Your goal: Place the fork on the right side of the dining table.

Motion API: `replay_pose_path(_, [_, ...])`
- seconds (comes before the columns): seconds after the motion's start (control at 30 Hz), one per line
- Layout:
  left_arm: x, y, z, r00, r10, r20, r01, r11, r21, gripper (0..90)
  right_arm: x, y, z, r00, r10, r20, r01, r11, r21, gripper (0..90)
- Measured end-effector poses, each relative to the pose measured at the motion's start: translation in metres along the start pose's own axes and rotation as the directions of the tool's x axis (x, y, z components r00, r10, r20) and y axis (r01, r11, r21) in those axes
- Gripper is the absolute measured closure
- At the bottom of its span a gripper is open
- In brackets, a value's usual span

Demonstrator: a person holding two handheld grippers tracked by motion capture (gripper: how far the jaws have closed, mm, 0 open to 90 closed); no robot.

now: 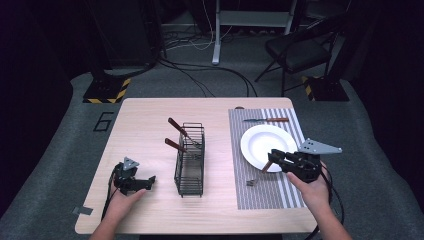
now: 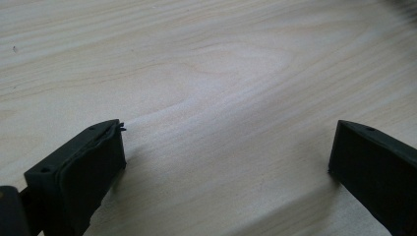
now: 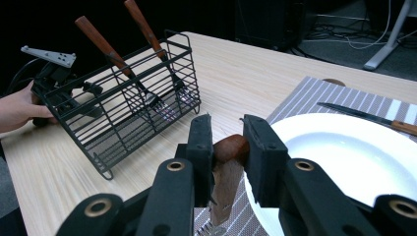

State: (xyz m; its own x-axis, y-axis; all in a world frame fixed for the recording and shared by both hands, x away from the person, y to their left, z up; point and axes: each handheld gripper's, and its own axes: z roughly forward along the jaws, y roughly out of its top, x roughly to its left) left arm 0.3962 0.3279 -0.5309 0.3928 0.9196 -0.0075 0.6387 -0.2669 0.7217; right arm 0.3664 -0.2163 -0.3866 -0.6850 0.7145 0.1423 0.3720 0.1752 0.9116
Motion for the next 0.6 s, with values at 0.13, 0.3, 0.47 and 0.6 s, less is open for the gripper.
replay_pose_path(0.13, [0.0, 0.0, 0.0, 1.0, 0.0, 0.0, 0.0, 1.0, 0.0, 0.3, -0.004, -0.004, -0.003, 0.9998, 0.019, 0.01, -0.019, 1.0, -0.006, 73.3])
replay_pose_path(0.3, [0.0, 0.0, 0.0, 1.0, 0.0, 0.0, 0.0, 1.0, 0.0, 0.2, -0.011, -0.011, -0.006, 0.9981, 0.058, 0.022, -0.057, 0.998, -0.015, 73.0])
replay_pose_path(0.47, [0.0, 0.0, 0.0, 1.0, -0.001, 0.0, 0.001, 1.0, -0.001, 0.3, -0.017, -0.018, -0.009, 0.995, 0.091, 0.04, -0.09, 0.996, -0.025, 73.0])
replay_pose_path(0.6, [0.0, 0.0, 0.0, 1.0, -0.001, -0.001, 0.001, 1.0, -0.001, 0.3, -0.022, -0.024, -0.012, 0.9908, 0.123, 0.057, -0.121, 0.992, -0.034, 73.3])
